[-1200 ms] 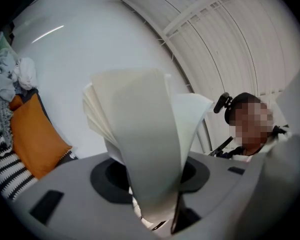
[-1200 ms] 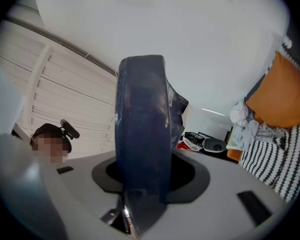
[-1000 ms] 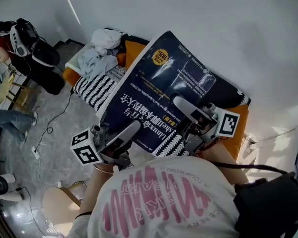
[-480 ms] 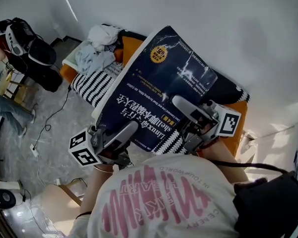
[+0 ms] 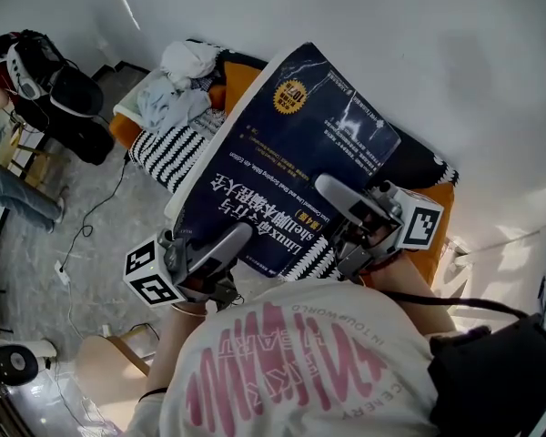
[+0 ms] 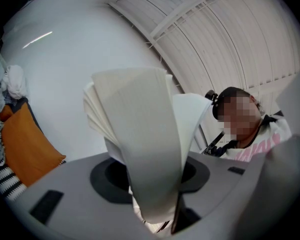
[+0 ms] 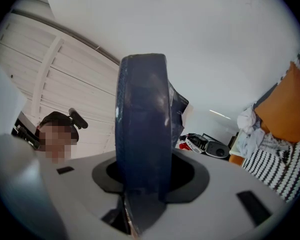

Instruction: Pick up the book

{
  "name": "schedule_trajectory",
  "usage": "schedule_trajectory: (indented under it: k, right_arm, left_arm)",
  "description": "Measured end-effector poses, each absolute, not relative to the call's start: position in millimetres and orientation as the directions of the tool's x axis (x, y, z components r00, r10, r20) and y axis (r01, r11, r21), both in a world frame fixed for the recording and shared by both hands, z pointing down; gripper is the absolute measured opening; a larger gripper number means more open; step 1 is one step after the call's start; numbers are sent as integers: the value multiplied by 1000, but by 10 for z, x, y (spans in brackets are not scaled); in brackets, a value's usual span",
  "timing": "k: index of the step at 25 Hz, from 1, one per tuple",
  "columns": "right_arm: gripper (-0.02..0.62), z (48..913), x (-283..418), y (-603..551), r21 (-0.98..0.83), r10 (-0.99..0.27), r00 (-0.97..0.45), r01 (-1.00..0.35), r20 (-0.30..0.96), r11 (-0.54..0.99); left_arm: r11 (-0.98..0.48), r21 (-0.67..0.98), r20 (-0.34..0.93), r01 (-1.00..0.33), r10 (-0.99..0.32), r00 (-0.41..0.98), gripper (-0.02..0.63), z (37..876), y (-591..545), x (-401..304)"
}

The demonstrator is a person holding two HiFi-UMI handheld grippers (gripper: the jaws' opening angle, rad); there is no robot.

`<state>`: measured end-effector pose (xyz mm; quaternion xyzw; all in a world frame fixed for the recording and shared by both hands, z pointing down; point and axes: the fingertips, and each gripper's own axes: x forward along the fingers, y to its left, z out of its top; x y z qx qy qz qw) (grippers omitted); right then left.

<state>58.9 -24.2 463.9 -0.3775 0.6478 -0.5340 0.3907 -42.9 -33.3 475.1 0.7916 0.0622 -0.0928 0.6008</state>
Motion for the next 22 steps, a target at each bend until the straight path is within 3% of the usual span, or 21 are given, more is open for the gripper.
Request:
schedule_trajectory:
  k: [22]
  right_arm:
    - [183, 4638, 584, -256, -984, -904, -411, -76, -115, 160]
  left_arm:
    - [-320, 925, -215, 206, 6, 977, 192, 4737, -345, -430]
